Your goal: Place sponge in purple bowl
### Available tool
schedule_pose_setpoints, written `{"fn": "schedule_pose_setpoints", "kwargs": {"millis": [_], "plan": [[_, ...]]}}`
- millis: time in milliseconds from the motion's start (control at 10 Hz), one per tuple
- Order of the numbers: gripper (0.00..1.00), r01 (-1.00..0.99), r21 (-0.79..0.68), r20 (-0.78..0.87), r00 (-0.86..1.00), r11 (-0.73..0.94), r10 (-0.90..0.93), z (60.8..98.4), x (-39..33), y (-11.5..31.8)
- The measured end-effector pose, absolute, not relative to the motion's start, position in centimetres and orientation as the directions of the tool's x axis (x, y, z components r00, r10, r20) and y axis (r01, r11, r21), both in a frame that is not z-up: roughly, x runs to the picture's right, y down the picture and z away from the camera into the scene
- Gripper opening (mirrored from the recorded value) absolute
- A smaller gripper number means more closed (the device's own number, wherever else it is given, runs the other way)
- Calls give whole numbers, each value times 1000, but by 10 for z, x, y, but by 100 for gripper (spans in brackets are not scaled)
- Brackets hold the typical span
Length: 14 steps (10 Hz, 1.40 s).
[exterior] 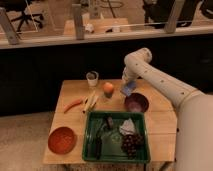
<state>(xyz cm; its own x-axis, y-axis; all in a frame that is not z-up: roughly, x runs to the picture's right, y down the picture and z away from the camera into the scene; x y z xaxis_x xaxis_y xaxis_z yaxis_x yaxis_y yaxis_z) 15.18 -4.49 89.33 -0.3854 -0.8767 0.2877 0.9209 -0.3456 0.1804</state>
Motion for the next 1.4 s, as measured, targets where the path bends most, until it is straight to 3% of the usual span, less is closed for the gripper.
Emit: {"fn": "schedule_pose_setpoints", "kwargs": {"millis": [500, 600, 1000, 1200, 1400], "plan": [[14, 932, 171, 345, -361, -320, -867, 886, 181, -14], [19, 932, 174, 350, -361, -319, -864, 886, 186, -10], [61, 923, 224, 356, -376, -312, -856, 888, 192, 6], [77, 918, 239, 359, -387, -317, -849, 887, 194, 11], [80, 914, 252, 363, -393, -318, -845, 884, 196, 17]]}}
